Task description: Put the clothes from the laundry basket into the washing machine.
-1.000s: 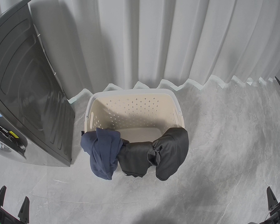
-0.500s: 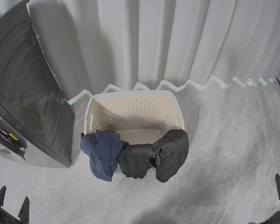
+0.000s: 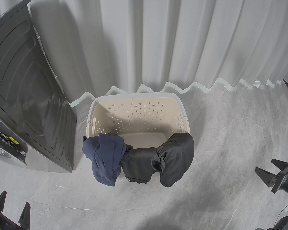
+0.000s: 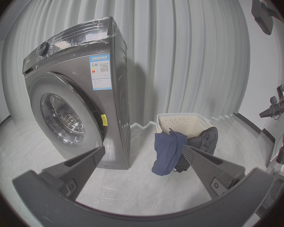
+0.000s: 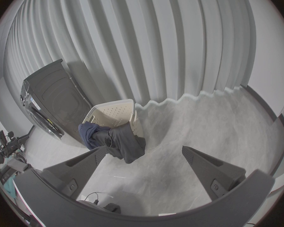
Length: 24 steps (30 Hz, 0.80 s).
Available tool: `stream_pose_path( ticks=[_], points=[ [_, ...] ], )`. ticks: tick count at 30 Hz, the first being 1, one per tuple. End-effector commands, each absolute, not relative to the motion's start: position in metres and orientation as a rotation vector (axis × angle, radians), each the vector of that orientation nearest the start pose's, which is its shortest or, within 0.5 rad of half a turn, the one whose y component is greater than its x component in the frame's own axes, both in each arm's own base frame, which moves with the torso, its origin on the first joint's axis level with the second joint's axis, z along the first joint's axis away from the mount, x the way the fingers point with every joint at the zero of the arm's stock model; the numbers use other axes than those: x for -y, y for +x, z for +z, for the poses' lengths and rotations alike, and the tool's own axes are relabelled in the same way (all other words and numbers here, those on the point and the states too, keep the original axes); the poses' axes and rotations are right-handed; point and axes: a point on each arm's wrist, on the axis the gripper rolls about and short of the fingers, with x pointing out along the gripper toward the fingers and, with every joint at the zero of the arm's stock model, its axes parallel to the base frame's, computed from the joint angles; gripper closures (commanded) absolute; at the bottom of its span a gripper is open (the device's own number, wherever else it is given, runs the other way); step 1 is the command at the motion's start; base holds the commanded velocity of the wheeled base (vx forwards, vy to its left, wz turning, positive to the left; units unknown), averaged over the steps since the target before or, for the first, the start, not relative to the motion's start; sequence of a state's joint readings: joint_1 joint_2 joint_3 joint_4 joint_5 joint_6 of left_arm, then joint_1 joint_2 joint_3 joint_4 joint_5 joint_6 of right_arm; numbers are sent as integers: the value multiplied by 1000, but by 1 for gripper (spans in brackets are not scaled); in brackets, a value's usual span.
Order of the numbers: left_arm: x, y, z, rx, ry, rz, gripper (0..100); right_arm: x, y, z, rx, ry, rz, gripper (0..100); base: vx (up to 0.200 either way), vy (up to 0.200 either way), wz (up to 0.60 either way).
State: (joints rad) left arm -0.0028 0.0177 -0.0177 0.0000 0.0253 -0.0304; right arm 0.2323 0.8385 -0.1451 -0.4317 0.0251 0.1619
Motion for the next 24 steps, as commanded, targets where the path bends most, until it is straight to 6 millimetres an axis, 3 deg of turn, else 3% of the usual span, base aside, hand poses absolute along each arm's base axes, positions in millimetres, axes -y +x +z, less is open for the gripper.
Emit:
stream_pose_path(
  ticks=[1, 3, 7, 8, 12, 17, 21, 24],
  points=[
    [-1, -23, 76, -1, -31, 25, 0, -31, 102, 130, -415, 141, 255, 0, 0, 0, 0],
    [-1, -23, 76, -3, -31, 23, 0, -28, 97, 130, -390, 136, 219, 0, 0, 0, 0],
    [-1, -23, 76, -1, -29, 23, 0, -14, 60, 135, -190, 145, 155, 0, 0, 0, 0],
    [-1, -23, 76, -1, -29, 23, 0, -14, 60, 135, -190, 145, 155, 0, 0, 0, 0],
    [-1, -23, 76, -3, -31, 23, 0, -4, 29, 123, -108, 147, 111, 0, 0, 0, 0],
    [-1, -23, 76, -3, -31, 22, 0, -1, 9, 110, -55, 118, 75, 0, 200, 0, 0],
    [-1, -23, 76, -3, -31, 23, 0, -5, -11, 87, -56, 93, 70, 0, 200, 0, 0],
    [-1, -23, 76, -3, -31, 22, 0, -7, -16, 83, -46, 94, 119, 0, 200, 0, 0]
  ],
)
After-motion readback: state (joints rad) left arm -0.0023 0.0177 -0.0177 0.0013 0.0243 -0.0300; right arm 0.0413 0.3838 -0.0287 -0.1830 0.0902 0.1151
